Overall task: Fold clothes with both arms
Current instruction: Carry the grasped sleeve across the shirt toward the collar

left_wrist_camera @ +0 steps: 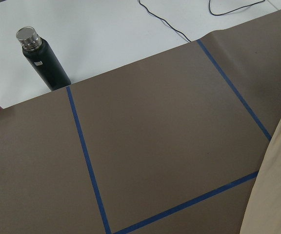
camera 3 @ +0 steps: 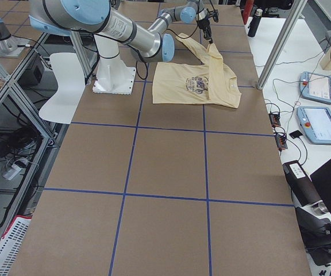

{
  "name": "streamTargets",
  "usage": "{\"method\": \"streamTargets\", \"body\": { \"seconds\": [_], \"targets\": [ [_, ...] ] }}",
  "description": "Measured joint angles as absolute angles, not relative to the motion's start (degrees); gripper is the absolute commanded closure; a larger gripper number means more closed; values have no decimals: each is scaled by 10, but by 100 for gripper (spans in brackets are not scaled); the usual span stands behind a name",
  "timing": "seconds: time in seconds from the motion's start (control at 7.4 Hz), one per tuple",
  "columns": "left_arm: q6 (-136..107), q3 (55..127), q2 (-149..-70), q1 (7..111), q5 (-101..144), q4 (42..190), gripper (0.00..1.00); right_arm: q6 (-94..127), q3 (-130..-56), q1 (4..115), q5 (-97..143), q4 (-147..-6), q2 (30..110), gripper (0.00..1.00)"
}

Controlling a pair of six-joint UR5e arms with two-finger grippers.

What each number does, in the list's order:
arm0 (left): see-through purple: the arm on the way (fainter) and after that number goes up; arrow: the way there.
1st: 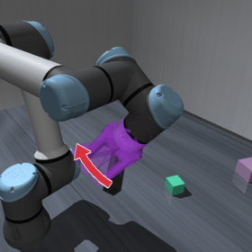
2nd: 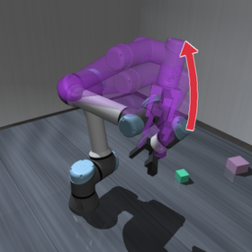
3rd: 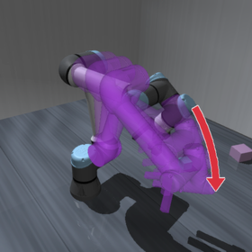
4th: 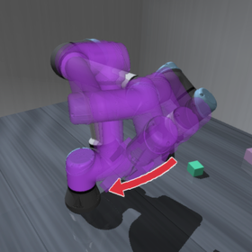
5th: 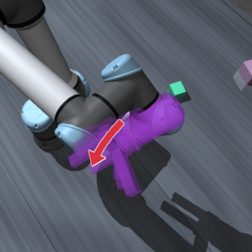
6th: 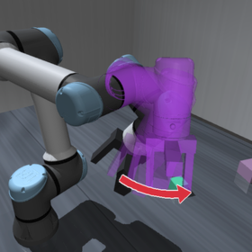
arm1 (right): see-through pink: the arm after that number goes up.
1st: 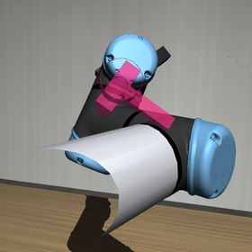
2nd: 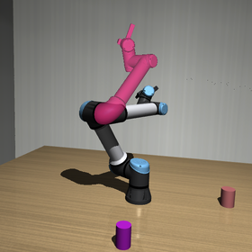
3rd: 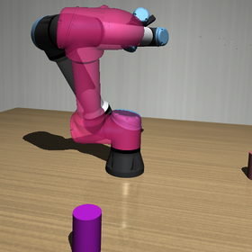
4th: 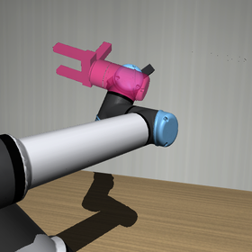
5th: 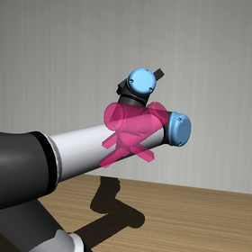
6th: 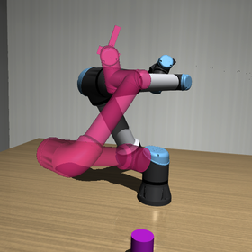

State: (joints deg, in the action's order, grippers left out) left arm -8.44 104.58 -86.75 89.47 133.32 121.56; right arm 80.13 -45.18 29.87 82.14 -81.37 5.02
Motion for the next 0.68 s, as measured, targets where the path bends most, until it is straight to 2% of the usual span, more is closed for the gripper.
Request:
{"method": "streamTargets", "body": {
  "seconds": [0.41, 0.68],
  "targets": [
    [-84, 1046, -867, 895, 1333, 1216, 0, 817, -439, 299, 830, -816, 20, 1],
    [-81, 1050, -868, 894, 1332, 1223, 0, 807, -458, 325, 880, -856, 18, 0]
  ]
}}
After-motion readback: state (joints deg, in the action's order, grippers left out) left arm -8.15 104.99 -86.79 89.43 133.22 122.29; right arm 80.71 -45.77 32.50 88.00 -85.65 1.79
